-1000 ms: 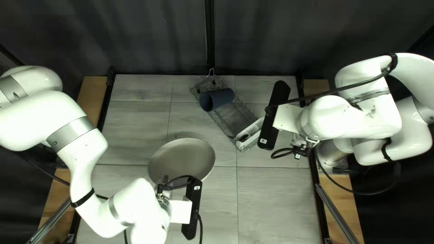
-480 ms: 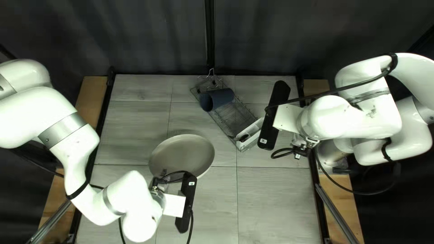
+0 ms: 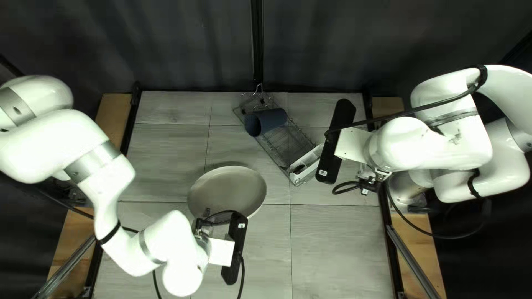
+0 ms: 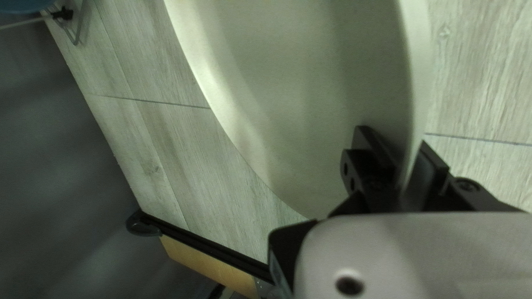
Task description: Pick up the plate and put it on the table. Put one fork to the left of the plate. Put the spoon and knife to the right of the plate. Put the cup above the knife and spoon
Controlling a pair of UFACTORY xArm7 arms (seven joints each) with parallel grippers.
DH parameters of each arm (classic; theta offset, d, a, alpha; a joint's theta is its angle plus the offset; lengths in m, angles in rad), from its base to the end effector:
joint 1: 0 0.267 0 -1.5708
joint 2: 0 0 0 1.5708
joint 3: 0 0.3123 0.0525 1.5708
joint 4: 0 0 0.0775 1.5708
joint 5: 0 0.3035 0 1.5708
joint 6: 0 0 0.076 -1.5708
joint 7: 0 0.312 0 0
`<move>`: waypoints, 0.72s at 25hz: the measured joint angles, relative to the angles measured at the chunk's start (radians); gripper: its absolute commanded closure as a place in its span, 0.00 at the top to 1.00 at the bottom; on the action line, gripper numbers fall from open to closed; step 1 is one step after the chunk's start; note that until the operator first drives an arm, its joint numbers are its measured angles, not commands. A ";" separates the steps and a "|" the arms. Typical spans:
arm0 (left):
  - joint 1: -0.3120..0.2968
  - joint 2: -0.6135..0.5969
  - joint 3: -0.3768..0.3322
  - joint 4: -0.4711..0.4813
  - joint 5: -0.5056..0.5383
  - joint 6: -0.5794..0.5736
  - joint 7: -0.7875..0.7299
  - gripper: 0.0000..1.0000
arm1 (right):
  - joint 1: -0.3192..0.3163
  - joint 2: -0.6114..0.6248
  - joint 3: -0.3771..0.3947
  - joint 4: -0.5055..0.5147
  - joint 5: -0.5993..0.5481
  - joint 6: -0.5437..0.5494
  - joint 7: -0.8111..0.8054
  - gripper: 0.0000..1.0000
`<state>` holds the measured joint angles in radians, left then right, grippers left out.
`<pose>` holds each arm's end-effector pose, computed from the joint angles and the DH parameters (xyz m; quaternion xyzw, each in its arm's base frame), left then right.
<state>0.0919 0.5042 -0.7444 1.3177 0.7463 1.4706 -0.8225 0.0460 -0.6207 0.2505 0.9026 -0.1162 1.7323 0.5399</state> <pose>0.4318 -0.0897 0.1135 -0.9552 0.0590 0.0488 0.2860 0.1806 0.0123 0.2982 0.9735 -0.1525 -0.0525 0.1623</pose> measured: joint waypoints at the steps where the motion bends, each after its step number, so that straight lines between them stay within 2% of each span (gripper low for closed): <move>1: -0.015 0.018 0.006 0.015 0.010 0.011 -0.006 0.00 | 0.000 0.000 0.000 0.000 0.000 0.000 0.000 1.00; 6: -0.082 0.121 0.046 0.096 0.065 0.047 -0.026 0.00 | 0.000 0.000 0.000 0.000 0.000 0.000 0.000 1.00; 11: -0.120 0.197 0.072 0.135 0.106 0.044 -0.035 0.00 | 0.000 0.000 0.000 0.000 0.000 0.000 0.000 1.00; 12: -0.125 0.208 0.075 0.139 0.112 0.040 -0.037 0.47 | 0.000 0.000 0.000 0.000 0.000 0.000 0.000 1.00; 13: -0.129 0.216 0.077 0.141 0.116 0.037 -0.039 1.00 | 0.000 0.000 0.000 0.000 0.000 0.000 0.000 1.00; 18: -0.139 0.216 0.070 0.136 0.125 0.019 -0.045 1.00 | 0.000 0.000 0.000 0.000 0.000 0.000 0.000 1.00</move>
<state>-0.0467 0.7202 -0.6745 1.4532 0.8715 1.4899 -0.8676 0.0460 -0.6207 0.2505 0.9026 -0.1162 1.7323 0.5399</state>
